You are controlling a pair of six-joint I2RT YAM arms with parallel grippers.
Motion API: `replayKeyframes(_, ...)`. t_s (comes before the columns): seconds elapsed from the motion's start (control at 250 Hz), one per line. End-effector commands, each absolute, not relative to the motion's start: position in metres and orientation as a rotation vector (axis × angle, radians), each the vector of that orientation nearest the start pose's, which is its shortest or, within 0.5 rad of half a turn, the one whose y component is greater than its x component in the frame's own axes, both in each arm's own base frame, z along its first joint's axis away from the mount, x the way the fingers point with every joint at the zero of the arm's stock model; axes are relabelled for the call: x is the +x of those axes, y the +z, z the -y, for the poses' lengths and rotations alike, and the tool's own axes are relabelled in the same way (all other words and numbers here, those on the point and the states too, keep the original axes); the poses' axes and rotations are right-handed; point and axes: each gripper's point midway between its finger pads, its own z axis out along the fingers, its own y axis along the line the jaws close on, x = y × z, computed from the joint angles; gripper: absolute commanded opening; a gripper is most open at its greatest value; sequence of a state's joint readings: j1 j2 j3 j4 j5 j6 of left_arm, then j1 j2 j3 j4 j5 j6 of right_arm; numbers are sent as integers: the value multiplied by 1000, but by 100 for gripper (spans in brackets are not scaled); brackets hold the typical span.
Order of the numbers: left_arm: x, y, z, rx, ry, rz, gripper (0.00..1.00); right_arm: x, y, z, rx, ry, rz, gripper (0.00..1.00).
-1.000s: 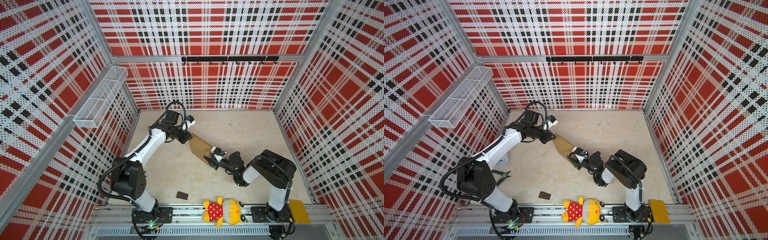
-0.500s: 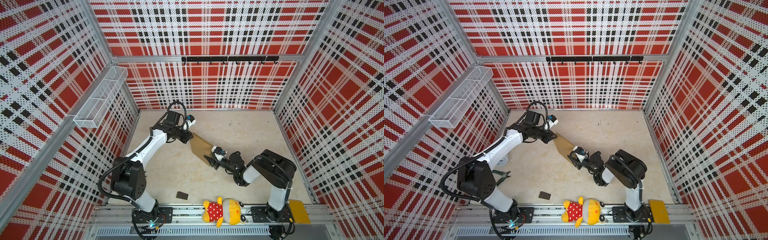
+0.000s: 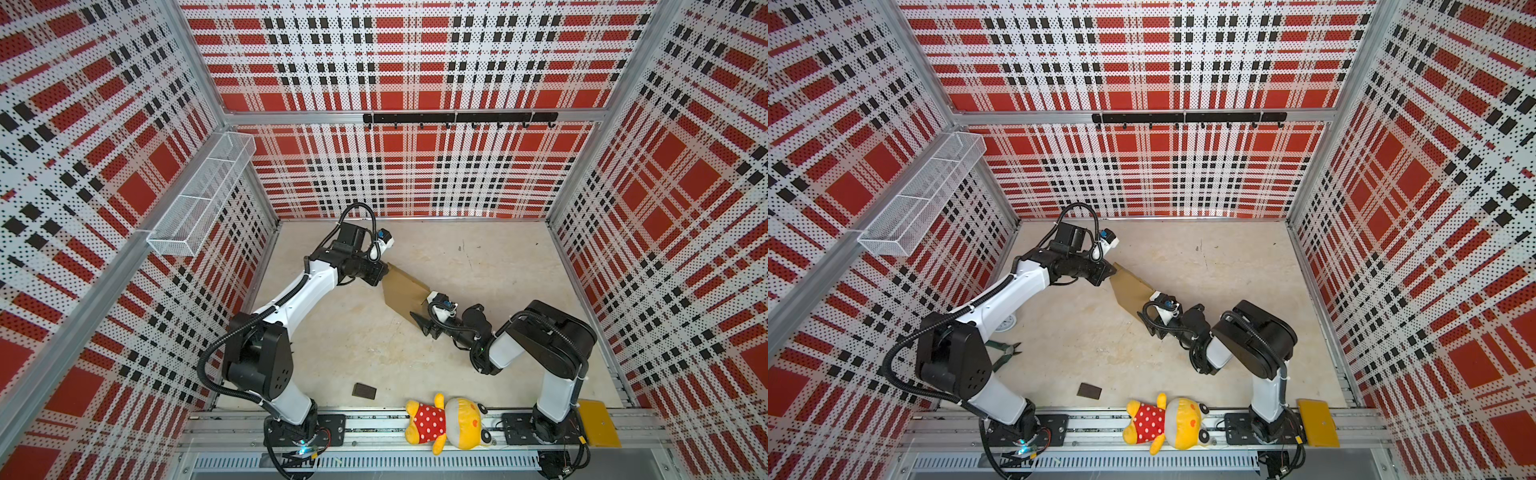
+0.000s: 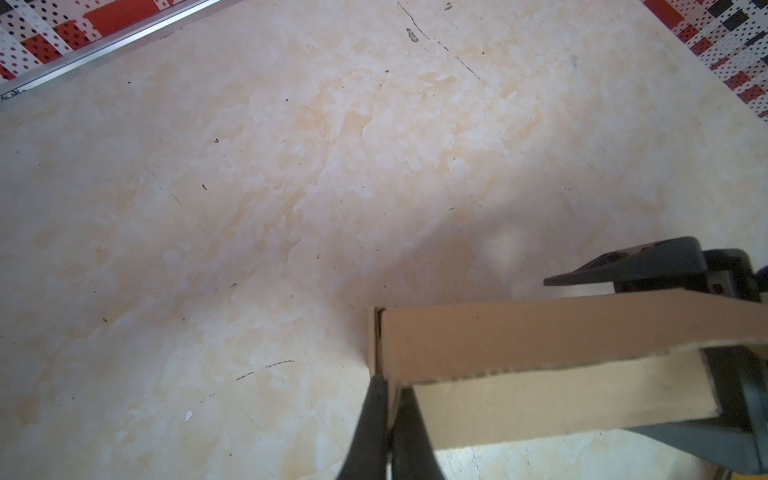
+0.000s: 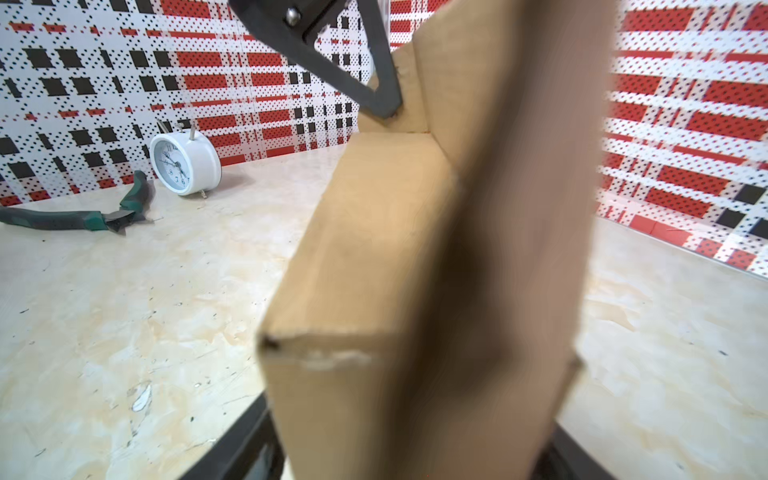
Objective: Fold the paper box
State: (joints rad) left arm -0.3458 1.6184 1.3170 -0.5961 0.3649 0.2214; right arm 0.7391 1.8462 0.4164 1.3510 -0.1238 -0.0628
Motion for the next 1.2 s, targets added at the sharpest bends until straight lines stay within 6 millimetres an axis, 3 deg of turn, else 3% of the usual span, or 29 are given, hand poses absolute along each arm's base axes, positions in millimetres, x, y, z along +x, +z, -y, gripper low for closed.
replayKeyframes(0.0, 376, 161, 198, 820, -485, -2383, 6, 302, 145, -295, -687, 597, -1425, 78)
replayKeyframes(0.204, 376, 164, 201, 818, -500, -2377, 6, 291, 157, -277, -637, 600, -1425, 81)
replayKeyframes(0.42, 375, 170, 203, 815, -508, -2365, 6, 275, 170, -255, -560, 609, -1464, 79)
replayKeyframes(0.592, 375, 171, 202, 814, -510, -2358, 6, 261, 182, -252, -627, 573, -1568, 75)
replayKeyframes(0.724, 376, 171, 202, 812, -509, -2359, 6, 254, 197, -237, -657, 506, -1599, 74)
replayKeyframes(0.984, 376, 174, 202, 814, -505, -2356, 6, 257, 211, -217, -705, 472, -1685, 70)
replayKeyframes(1.197, 376, 173, 201, 813, -500, -2356, 7, 260, 227, -218, -643, 533, -1801, 65)
